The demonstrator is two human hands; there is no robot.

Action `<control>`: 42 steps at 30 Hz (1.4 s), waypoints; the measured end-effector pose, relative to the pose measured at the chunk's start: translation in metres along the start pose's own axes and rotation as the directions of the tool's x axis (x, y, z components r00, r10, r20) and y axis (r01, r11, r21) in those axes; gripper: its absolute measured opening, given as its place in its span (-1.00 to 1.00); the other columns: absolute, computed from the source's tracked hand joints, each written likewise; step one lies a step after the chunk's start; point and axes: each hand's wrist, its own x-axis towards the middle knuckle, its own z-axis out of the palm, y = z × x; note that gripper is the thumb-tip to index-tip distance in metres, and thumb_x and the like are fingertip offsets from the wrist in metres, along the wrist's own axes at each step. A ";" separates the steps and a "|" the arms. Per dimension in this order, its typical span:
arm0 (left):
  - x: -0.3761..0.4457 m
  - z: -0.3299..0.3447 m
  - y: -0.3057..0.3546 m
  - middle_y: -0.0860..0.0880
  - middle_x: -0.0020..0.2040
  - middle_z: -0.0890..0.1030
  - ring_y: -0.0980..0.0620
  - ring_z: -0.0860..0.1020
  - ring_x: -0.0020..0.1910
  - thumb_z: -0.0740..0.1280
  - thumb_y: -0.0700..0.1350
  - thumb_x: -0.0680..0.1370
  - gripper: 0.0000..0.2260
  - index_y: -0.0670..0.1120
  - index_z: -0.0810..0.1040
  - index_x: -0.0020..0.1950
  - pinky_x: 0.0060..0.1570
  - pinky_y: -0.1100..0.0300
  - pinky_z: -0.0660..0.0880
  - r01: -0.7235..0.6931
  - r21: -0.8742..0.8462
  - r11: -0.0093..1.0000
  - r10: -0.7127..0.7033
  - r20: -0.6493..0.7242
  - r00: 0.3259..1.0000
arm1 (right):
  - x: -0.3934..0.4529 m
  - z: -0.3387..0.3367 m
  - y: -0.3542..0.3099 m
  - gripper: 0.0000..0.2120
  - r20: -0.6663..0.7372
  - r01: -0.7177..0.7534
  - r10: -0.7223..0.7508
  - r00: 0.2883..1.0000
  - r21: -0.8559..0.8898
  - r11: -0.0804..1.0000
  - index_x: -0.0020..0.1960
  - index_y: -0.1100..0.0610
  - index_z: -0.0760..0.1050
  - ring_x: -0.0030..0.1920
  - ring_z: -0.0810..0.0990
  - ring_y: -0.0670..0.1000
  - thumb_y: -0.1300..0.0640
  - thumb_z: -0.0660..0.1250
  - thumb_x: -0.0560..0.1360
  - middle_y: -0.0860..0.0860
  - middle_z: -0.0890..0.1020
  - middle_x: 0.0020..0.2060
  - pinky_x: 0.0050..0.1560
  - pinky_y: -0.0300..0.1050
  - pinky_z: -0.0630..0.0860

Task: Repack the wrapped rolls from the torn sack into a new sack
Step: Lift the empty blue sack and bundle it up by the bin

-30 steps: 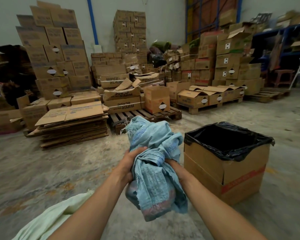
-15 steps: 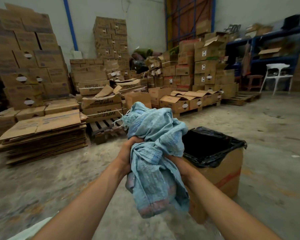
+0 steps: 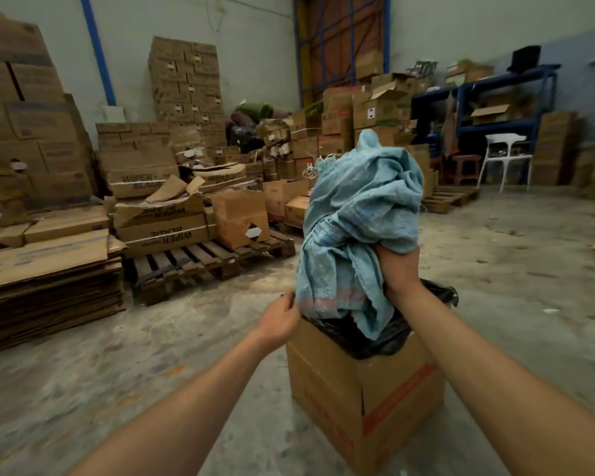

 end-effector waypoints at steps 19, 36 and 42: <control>0.063 0.088 -0.058 -0.02 0.34 0.40 -0.04 0.21 0.44 0.06 0.32 0.58 -0.48 0.03 0.38 0.39 0.38 -0.09 0.31 -0.199 0.527 0.826 0.096 0.217 0.972 | 0.034 -0.008 0.171 -0.29 0.084 0.025 0.648 0.757 -0.995 0.100 0.38 -0.12 0.38 0.34 0.44 0.18 -0.42 0.34 0.33 0.02 0.52 0.31 0.35 0.22 0.24; 0.069 0.093 -0.054 -0.03 0.61 -0.18 -0.04 -0.34 0.55 -0.04 0.28 0.63 -0.38 0.02 -0.07 0.61 0.53 -0.02 -0.26 -0.085 0.505 0.859 -0.137 0.386 0.912 | 0.040 0.005 0.191 -0.26 0.302 0.253 0.889 0.345 -0.942 0.222 0.54 -0.13 0.06 0.44 0.29 0.21 0.05 0.41 0.52 0.10 0.16 0.53 0.14 0.09 0.42; 0.064 0.094 -0.053 0.02 0.60 -0.26 0.00 -0.38 0.53 -0.02 0.25 0.64 -0.40 0.03 -0.07 0.61 0.51 -0.01 -0.24 -0.044 0.449 0.892 -0.147 0.382 0.913 | 0.019 0.013 0.187 -0.48 0.005 0.419 0.942 0.336 -0.896 -0.145 0.49 0.20 0.30 0.36 0.44 0.15 -0.10 0.09 0.65 0.17 0.43 0.40 0.20 -0.04 0.38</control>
